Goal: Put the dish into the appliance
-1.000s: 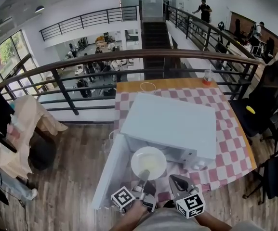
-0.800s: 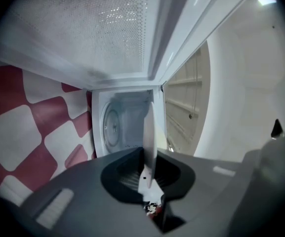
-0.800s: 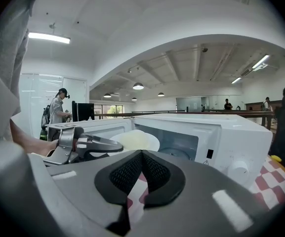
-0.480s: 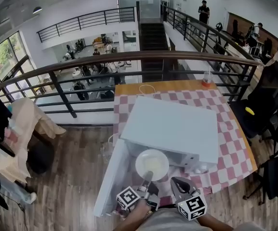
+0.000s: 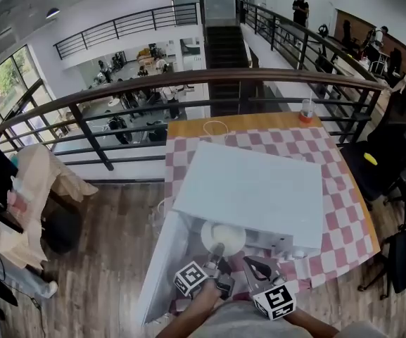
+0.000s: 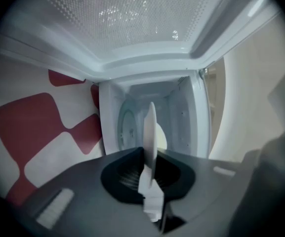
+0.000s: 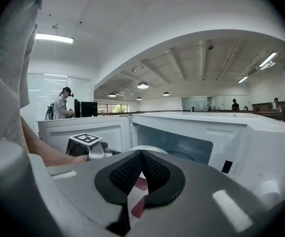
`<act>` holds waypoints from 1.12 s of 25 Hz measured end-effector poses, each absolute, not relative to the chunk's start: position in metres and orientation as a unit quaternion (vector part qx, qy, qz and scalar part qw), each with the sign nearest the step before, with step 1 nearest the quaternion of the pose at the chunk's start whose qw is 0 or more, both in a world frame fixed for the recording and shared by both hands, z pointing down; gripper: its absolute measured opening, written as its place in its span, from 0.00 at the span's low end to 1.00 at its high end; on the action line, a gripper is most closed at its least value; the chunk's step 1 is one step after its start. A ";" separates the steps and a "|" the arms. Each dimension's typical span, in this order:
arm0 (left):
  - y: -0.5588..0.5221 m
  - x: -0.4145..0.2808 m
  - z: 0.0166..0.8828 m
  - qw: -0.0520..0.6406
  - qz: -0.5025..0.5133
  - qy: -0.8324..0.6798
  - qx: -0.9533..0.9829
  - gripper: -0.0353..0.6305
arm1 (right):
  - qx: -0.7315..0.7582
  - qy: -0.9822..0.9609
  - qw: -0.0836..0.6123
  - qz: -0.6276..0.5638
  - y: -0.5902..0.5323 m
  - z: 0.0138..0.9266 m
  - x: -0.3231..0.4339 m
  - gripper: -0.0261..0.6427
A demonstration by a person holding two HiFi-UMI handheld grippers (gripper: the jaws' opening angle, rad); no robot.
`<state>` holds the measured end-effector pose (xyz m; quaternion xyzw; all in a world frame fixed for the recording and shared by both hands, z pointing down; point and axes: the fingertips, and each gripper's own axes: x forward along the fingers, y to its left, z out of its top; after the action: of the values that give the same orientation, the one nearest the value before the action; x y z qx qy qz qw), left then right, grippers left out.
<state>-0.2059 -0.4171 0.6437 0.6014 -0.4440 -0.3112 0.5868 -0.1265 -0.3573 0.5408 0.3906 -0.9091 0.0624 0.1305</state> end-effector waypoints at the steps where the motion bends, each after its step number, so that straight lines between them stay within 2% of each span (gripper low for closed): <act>1: -0.424 -0.205 0.647 0.589 -0.309 -0.446 0.599 0.09 | 0.388 -0.910 0.132 0.064 -0.360 0.542 -0.127 0.04; 10: -0.486 -0.185 0.665 0.612 -0.286 -0.450 0.585 0.09 | 0.387 -0.910 0.117 0.089 -0.382 0.549 -0.121 0.04; 20: -0.504 -0.178 0.680 0.630 -0.246 -0.472 0.566 0.10 | 0.373 -0.915 0.121 0.094 -0.385 0.551 -0.123 0.04; 25: -0.505 -0.175 0.680 0.614 -0.202 -0.486 0.588 0.10 | 0.375 -0.916 0.107 0.095 -0.384 0.550 -0.124 0.04; 28: -0.504 -0.175 0.674 0.588 -0.167 -0.491 0.620 0.14 | 0.376 -0.916 0.105 0.096 -0.382 0.548 -0.125 0.04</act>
<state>-0.1751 -0.5043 0.6739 0.6201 -0.4912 -0.1670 0.5885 -0.1250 -0.3825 0.5480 0.3757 -0.9158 0.0956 0.1051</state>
